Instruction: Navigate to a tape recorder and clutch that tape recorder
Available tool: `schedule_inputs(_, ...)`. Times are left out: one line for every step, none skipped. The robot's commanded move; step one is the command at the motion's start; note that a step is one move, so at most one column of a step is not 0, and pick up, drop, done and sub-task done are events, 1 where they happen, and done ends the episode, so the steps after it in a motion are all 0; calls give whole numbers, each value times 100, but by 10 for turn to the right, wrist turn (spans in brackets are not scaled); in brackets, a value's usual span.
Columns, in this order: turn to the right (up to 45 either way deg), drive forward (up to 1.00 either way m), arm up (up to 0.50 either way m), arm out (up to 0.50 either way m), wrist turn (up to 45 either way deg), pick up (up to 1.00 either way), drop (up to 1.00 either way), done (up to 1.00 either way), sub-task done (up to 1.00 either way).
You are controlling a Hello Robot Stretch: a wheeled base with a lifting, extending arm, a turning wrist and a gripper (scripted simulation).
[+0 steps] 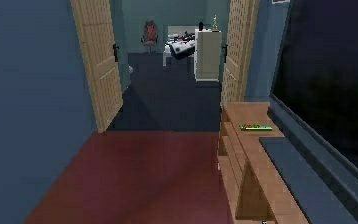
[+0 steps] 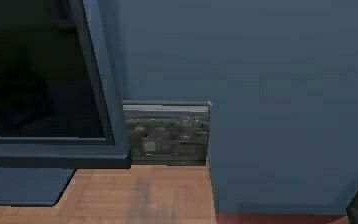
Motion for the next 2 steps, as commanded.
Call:
schedule_inputs(0, 0, 34, 0, 0, 0, 0, 0, 0)
schedule_inputs(0, 0, 0, 34, 0, 0, 0, 0, 0)
